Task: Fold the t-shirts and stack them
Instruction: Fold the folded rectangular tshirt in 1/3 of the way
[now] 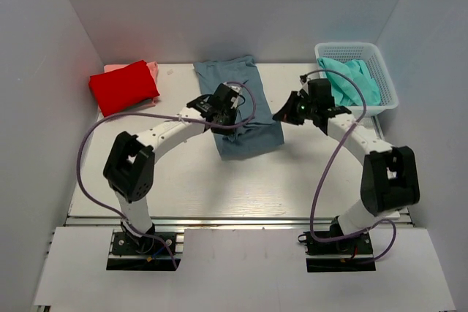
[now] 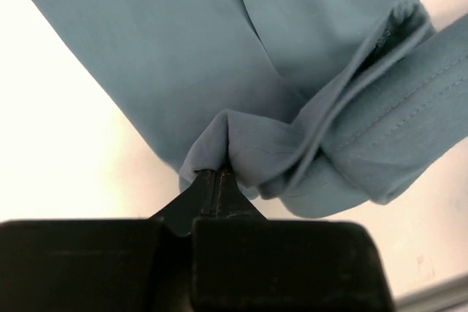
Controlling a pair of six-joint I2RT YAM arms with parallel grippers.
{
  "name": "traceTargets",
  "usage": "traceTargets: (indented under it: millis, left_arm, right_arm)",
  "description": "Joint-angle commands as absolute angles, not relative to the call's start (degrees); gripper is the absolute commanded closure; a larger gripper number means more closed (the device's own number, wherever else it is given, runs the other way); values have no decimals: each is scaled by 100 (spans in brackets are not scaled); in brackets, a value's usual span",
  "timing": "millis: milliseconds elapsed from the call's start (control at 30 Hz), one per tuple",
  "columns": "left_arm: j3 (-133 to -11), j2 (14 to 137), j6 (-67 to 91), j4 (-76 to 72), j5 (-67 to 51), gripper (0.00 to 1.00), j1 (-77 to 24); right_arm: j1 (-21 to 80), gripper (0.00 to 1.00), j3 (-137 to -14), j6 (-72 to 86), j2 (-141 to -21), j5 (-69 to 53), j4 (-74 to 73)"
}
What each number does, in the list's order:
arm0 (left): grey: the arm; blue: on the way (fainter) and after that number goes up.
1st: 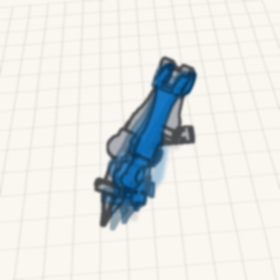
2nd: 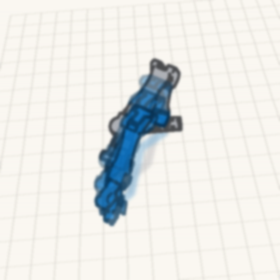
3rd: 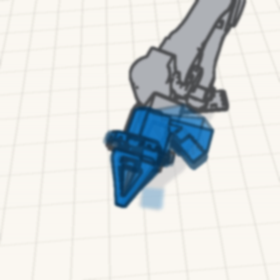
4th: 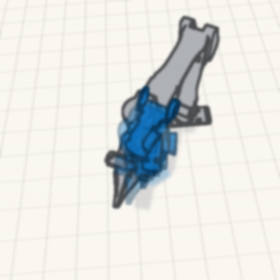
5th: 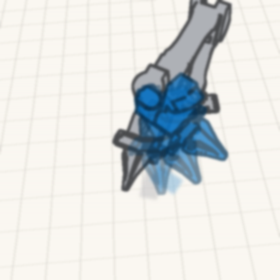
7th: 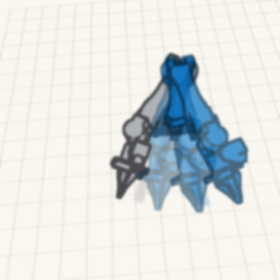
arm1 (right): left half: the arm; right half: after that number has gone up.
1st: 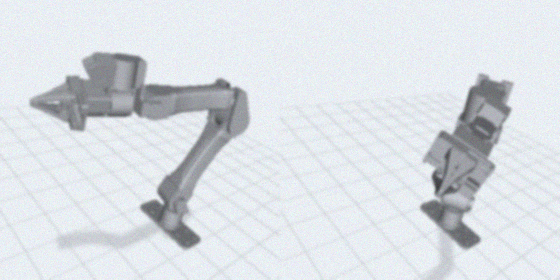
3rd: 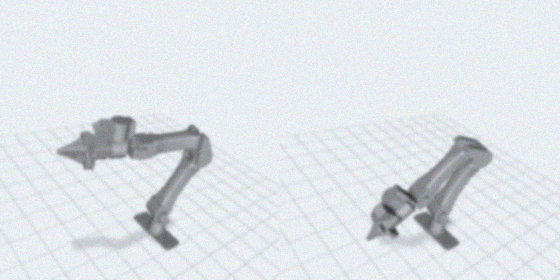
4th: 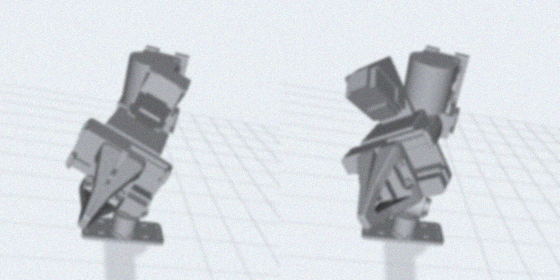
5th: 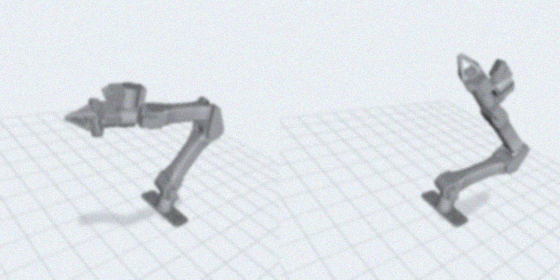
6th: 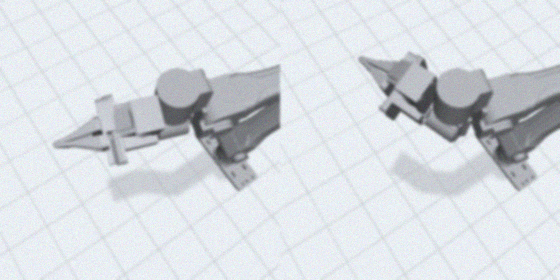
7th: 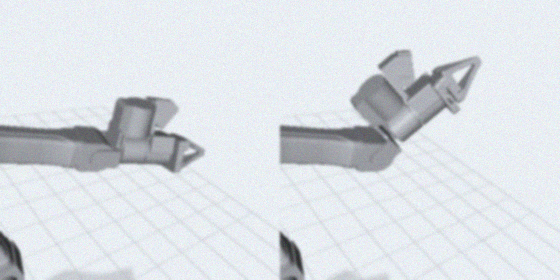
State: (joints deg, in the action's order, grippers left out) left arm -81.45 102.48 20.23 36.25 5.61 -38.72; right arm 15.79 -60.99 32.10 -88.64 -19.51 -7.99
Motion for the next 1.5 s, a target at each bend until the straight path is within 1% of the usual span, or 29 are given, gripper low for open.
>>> traceTargets:
  millis: [0,100,300,367,600,933,1000,1067,1100,1133,1167,1200,1233,1267,1300,1333,1467]
  left_arm:
    - [-8639,10450,1811,3823,703,100,-3657]
    - [-8990,10573,1750,3823,634,100,-3437]
    - [-9544,10907,1644,3946,562,100,-3103]
    - [-9667,11004,1644,4008,562,100,-2928]
    - [-10282,11566,1336,4008,413,100,-2664]
    - [-10617,12049,1160,3779,360,100,-2558]
    - [-10679,12103,1160,3779,360,97,-2558]
    - [-10679,12103,1160,3832,360,97,-2505]
    - [-10679,12103,1160,3832,360,92,-2505]
    - [-10618,12103,1160,3832,360,86,-2453]
    - [-10617,12103,1160,3832,413,78,-2452]
    - [-10617,12163,1160,3762,413,48,-2452]
    - [-10617,12164,1160,3762,483,36,-2452]
    - [-10678,12216,1160,3710,483,27,-2400]
    - [-10740,12286,1160,3709,570,7,-2399]
    - [-10914,12287,1160,3709,641,0,-2330]
    - [-11382,12419,1160,3937,694,0,-2215]
  right_arm:
    - [1617,100,-6696,3200,-9280,-2039,-483]
    - [1608,100,-7450,3137,-9746,-2188,-545]
    - [1591,100,-8330,2997,-10545,-2197,-659]
    - [1591,100,-8629,2927,-10643,-2180,-747]
    - [1573,100,-9351,2830,-11399,-2302,-791]
    - [1573,100,-10028,2970,-12146,-2320,-720]
    - [1573,100,-10281,3040,-12418,-2442,-773]
    - [1564,100,-10440,3111,-12585,-2496,-826]
    - [1573,99,-10520,3277,-12708,-2531,-800]
    - [1556,95,-10590,3322,-12735,-2540,-791]
    - [1564,86,-10617,3366,-12840,-2540,-774]
    - [1573,79,-10678,3418,-12876,-2531,-765]
    - [1556,69,-10827,3419,-12902,-2523,-765]
    - [1556,35,-10880,3419,-12963,-2514,-782]
    - [1556,21,-10933,3436,-12973,-2514,-765]
    - [1564,10,-11029,3350,-12981,-2514,-739]
    - [1573,10,-10970,3164,-12727,-2461,-738]
